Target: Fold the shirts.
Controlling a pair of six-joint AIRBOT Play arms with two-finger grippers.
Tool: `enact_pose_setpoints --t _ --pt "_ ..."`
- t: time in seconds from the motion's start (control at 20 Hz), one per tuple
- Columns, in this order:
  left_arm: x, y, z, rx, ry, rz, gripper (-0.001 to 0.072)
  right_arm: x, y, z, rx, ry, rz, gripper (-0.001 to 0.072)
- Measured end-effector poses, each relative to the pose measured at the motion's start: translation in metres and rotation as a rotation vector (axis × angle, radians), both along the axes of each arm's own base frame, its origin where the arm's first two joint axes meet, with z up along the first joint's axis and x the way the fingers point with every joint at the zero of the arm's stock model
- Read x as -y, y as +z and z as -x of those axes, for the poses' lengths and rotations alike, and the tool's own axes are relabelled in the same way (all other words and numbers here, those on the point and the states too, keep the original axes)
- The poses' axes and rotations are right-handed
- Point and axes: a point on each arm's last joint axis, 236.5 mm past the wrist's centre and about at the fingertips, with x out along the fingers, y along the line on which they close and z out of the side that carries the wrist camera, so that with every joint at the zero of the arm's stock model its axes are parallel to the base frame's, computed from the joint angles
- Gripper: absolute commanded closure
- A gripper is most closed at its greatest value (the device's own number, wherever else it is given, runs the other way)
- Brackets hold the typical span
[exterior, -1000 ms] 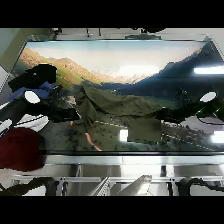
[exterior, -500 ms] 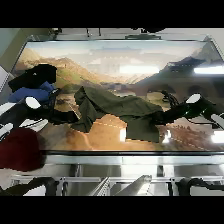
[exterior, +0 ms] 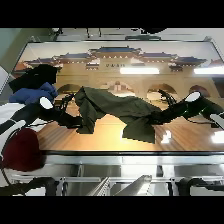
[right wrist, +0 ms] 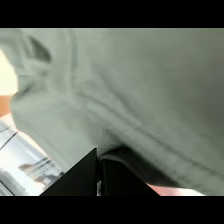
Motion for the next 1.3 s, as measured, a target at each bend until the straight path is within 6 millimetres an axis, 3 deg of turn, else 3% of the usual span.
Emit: enact_pose_setpoints --t 0.15,0.3,0.4,0.45,0.55,0.65,0.7,0.8,0.9,1.05,1.2,1.3 --pt "-0.005 0.020 -0.012 -0.007 -0.032 0.005 0.0682 -0.002 0.020 -0.004 0.047 0.013 -0.011 0.0698" --pt "0.037 0.087 -0.024 -0.013 -0.064 0.271 0.0682 -0.004 0.070 -0.016 0.166 0.041 -0.025 0.0698" --pt "0.075 0.166 -0.030 0.014 -0.102 0.589 0.0683 -0.004 0.123 -0.028 0.306 0.043 -0.033 0.0698" --pt "0.090 0.220 -0.035 0.064 -0.121 0.787 0.0683 -0.003 0.155 -0.033 0.388 0.031 -0.039 0.0697" --pt "0.091 0.339 -0.042 0.237 -0.148 1.176 0.0683 0.007 0.238 -0.043 0.610 -0.026 -0.054 0.0697" --pt "0.059 0.455 -0.029 0.466 -0.189 1.530 0.0692 0.029 0.331 -0.042 0.875 -0.139 -0.042 0.0697" --pt "0.035 0.501 -0.017 0.583 -0.201 1.668 0.0692 0.046 0.380 -0.035 1.023 -0.220 -0.024 0.0697" --pt "-0.010 0.571 0.016 0.800 -0.227 1.859 0.0692 0.075 0.462 -0.006 1.277 -0.377 0.026 0.0696" --pt "-0.041 0.611 0.052 0.974 -0.256 1.927 0.0692 0.095 0.527 0.038 1.500 -0.518 0.076 0.0697" --pt "-0.067 0.646 0.099 1.206 -0.280 1.904 0.0692 0.105 0.585 0.098 1.737 -0.658 0.152 0.0696" --pt "-0.084 0.661 0.121 1.415 -0.233 1.757 0.0691 0.112 0.613 0.131 1.868 -0.753 0.207 0.0697" --pt "-0.086 0.649 0.101 1.492 -0.130 1.516 0.0689 0.123 0.610 0.122 1.843 -0.796 0.209 0.0697"
